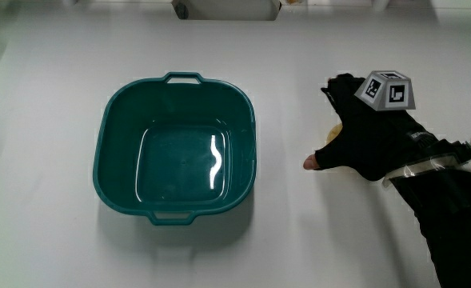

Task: Pick pear from desk

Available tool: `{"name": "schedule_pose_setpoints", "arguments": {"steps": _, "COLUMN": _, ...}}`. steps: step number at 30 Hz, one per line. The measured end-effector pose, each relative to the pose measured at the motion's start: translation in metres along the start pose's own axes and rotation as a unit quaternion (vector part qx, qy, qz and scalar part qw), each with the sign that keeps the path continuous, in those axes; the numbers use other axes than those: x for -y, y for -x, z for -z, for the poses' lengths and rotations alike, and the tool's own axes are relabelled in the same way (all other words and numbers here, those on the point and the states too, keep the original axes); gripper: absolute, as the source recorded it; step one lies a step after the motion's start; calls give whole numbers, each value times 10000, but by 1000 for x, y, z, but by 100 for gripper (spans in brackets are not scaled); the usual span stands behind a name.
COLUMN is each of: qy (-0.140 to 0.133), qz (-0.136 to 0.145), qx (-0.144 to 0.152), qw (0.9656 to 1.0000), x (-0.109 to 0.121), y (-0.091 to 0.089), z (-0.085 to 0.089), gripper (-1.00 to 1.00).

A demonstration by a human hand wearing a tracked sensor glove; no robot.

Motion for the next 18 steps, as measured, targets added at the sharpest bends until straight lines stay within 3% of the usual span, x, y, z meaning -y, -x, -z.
{"name": "schedule_pose_setpoints", "arguments": {"steps": 6, "qy": 179, "qz": 390, "qx": -89, "qw": 9990, "x": -18, "y": -22, "z": 9, "gripper": 0}}
{"name": "schedule_pose_setpoints", "arguments": {"steps": 8, "qy": 261, "qz": 403, "qx": -141, "qw": 9987, "x": -23, "y": -27, "z": 12, "gripper": 0}}
{"name": "schedule_pose_setpoints", "arguments": {"steps": 18, "qy": 581, "qz": 876, "qx": -162, "qw": 9943, "x": -40, "y": -54, "z": 28, "gripper": 0}}
